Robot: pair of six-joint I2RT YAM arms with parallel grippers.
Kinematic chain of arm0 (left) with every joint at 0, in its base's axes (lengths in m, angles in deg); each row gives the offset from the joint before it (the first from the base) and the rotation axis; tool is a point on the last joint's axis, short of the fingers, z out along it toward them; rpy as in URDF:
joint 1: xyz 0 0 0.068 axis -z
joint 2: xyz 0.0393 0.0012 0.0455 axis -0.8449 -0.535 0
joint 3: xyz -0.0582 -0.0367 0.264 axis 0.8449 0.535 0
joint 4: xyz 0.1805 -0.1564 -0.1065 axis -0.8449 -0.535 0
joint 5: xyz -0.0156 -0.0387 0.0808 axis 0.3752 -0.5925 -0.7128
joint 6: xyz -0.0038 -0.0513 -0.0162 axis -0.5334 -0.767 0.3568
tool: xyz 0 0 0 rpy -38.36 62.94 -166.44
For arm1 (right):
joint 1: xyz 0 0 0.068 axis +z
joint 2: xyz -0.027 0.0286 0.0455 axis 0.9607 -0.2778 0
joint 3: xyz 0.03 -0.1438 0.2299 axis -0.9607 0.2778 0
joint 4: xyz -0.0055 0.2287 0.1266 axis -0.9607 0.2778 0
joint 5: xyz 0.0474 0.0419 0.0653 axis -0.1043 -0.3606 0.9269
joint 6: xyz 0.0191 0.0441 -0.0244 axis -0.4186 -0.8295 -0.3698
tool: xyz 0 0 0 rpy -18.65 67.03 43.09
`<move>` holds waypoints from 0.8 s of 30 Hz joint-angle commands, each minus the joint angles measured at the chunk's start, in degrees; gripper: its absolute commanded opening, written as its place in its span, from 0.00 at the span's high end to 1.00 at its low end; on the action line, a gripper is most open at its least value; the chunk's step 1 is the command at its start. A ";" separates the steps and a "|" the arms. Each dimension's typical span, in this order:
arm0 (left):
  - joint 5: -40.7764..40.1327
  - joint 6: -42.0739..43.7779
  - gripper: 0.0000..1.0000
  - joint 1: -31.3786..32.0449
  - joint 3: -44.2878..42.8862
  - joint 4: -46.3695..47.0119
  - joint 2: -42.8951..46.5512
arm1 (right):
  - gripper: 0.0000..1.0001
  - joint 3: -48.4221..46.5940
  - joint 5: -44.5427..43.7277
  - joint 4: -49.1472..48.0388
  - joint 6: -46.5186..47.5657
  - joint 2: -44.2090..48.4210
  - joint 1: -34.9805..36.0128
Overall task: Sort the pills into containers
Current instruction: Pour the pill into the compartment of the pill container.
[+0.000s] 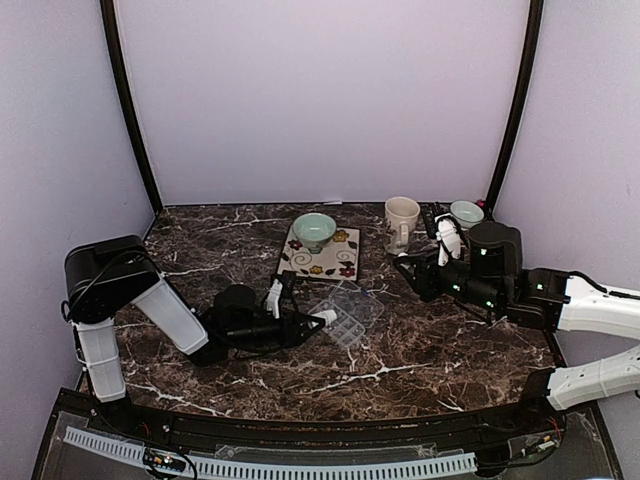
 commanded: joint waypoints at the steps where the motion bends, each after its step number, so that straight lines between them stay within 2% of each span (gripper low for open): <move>1: 2.26 -0.82 1.00 0.37 1.26 5.63 -0.26 | 1.00 0.50 0.61 -1.49 -0.57 -0.15 0.56; 13: 5.07 -3.33 1.00 0.31 4.62 14.22 1.21 | 1.00 -0.26 2.61 -1.44 -0.91 -0.54 0.56; 24: 16.94 -10.23 1.00 -2.71 4.40 20.52 5.15 | 1.00 -2.61 16.21 -3.41 -0.75 -2.38 0.56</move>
